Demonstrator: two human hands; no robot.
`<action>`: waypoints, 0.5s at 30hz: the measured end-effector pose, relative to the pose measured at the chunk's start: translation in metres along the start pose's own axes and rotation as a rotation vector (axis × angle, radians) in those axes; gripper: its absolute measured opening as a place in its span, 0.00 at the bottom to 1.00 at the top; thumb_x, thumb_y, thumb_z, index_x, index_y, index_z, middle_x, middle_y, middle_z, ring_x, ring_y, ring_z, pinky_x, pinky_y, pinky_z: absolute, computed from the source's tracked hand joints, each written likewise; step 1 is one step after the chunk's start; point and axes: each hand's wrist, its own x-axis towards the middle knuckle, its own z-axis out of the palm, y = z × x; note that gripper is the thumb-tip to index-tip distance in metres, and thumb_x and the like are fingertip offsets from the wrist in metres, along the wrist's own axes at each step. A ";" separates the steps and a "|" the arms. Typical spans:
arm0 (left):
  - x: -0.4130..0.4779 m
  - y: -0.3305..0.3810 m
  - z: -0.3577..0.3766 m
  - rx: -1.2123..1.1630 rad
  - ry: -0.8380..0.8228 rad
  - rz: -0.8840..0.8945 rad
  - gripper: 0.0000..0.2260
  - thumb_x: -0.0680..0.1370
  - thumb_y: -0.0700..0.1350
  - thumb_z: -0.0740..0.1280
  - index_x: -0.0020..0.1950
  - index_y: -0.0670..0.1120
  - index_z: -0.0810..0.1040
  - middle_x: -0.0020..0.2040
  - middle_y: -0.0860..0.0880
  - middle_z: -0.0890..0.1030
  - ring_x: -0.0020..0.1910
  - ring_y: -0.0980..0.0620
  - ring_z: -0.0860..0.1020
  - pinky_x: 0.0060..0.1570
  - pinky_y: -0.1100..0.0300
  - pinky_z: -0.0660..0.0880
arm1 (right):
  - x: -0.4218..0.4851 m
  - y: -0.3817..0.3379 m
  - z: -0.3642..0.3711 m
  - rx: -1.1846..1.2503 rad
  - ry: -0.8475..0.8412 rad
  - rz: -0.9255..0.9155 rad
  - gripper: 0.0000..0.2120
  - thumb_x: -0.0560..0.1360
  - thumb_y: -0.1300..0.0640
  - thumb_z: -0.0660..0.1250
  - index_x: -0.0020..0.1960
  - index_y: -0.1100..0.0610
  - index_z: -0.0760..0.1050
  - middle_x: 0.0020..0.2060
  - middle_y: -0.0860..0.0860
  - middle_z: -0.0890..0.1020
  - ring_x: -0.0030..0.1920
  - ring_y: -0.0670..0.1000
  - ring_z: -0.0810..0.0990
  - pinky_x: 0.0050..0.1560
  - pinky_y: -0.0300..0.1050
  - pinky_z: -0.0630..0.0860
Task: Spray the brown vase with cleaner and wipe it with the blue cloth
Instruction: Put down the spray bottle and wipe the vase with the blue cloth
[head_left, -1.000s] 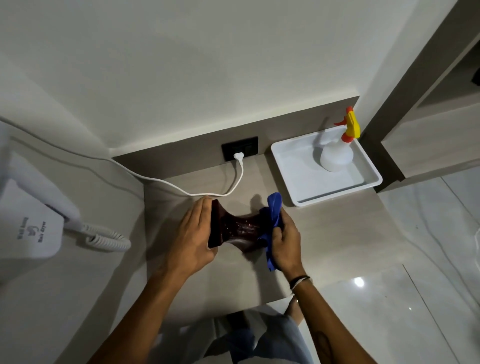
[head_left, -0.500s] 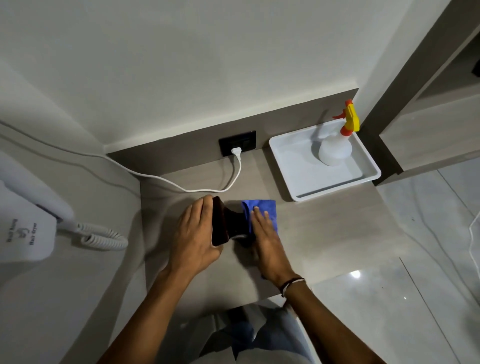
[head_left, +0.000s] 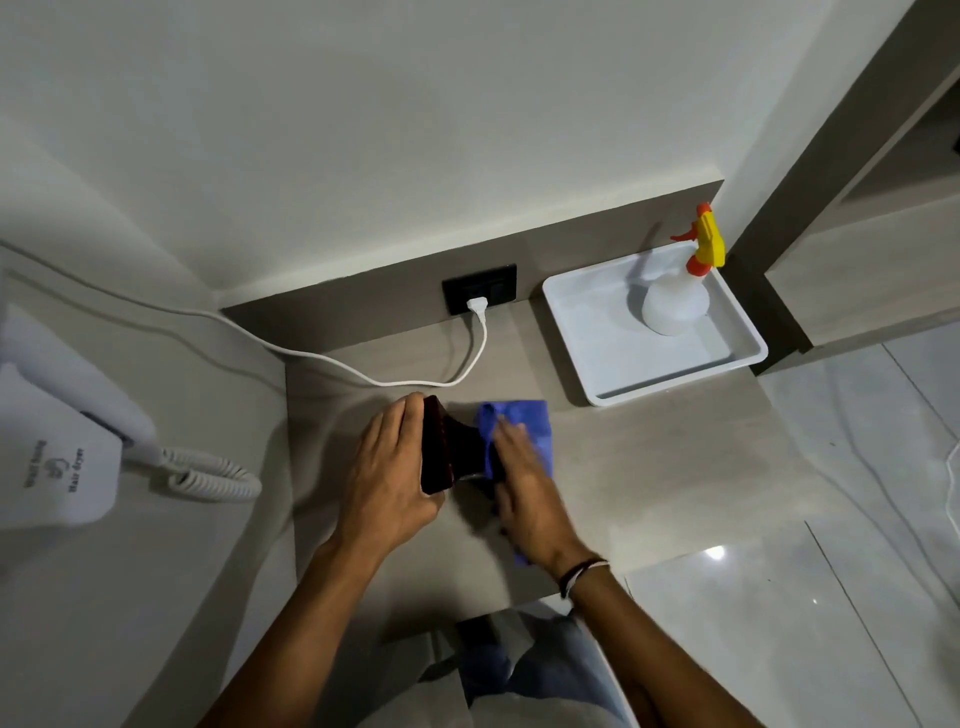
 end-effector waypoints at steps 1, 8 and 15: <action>0.001 0.000 0.001 -0.008 -0.014 -0.008 0.49 0.60 0.42 0.84 0.78 0.38 0.67 0.72 0.37 0.76 0.69 0.36 0.75 0.69 0.45 0.73 | -0.003 -0.017 0.006 0.067 0.018 -0.072 0.34 0.83 0.69 0.60 0.86 0.60 0.52 0.87 0.53 0.51 0.88 0.53 0.48 0.88 0.53 0.52; -0.006 -0.012 0.005 -0.033 -0.018 -0.071 0.49 0.61 0.40 0.83 0.80 0.39 0.66 0.74 0.38 0.74 0.71 0.36 0.74 0.71 0.44 0.72 | -0.015 0.006 0.014 0.047 -0.036 -0.088 0.40 0.83 0.70 0.60 0.88 0.54 0.44 0.88 0.50 0.44 0.88 0.53 0.42 0.88 0.57 0.49; 0.001 -0.013 0.001 -0.231 -0.017 -0.215 0.52 0.61 0.43 0.85 0.80 0.45 0.62 0.73 0.42 0.72 0.72 0.39 0.70 0.70 0.44 0.72 | 0.015 0.080 -0.044 0.526 0.101 0.439 0.27 0.81 0.75 0.55 0.75 0.58 0.75 0.61 0.61 0.85 0.58 0.61 0.84 0.61 0.52 0.82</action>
